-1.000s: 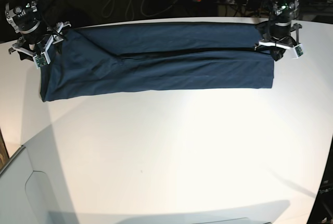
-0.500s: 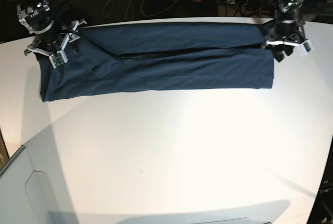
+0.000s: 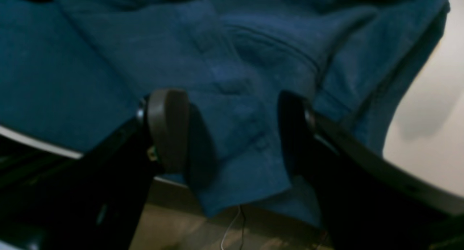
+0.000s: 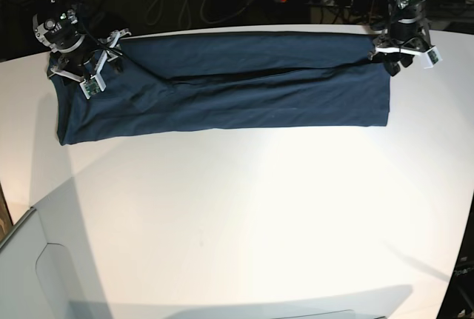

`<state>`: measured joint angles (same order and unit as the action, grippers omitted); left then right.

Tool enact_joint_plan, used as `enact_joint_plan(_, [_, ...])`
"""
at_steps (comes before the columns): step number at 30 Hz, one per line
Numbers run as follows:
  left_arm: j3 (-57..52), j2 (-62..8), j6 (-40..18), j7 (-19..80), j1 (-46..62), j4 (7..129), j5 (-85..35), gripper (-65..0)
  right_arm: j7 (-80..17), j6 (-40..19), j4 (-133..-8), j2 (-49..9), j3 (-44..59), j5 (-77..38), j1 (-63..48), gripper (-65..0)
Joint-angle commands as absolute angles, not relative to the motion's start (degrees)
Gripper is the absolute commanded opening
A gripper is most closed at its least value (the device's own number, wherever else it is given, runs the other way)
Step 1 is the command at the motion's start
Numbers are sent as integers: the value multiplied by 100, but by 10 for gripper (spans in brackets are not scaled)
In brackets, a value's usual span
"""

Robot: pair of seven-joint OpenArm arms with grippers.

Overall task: Fold the T-shirt properly
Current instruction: 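Regrasp the strip ends with both grippers and tighten the fold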

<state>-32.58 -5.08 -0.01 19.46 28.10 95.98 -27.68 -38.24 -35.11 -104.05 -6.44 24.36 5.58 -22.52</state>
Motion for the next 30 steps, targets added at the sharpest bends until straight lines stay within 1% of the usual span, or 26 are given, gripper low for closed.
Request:
enact_joint_plan(1, [-3301,-558,-4,1815,2826,9666,-2809,-412,-3723,-3626,-10475,-690,2466,497,-2193,-284])
enact_joint_plan(10, [-3275,-558,-4,1815,2800,9675,-2809,-412,-3723,-3626,-10466,-690,2466,497,-2158,-284])
enact_joint_plan(18, [-2888,-567,-4,1815,2818,9596,-2809,-415,-3723,-3626,-10466,-690,2466,497,-2158,-284])
enact_joint_plan(30, [-2888,-567,-4,1815,2835,9596,-2765,-415,-3723,-3626,-10466,-690,2466,497,-2158,-284])
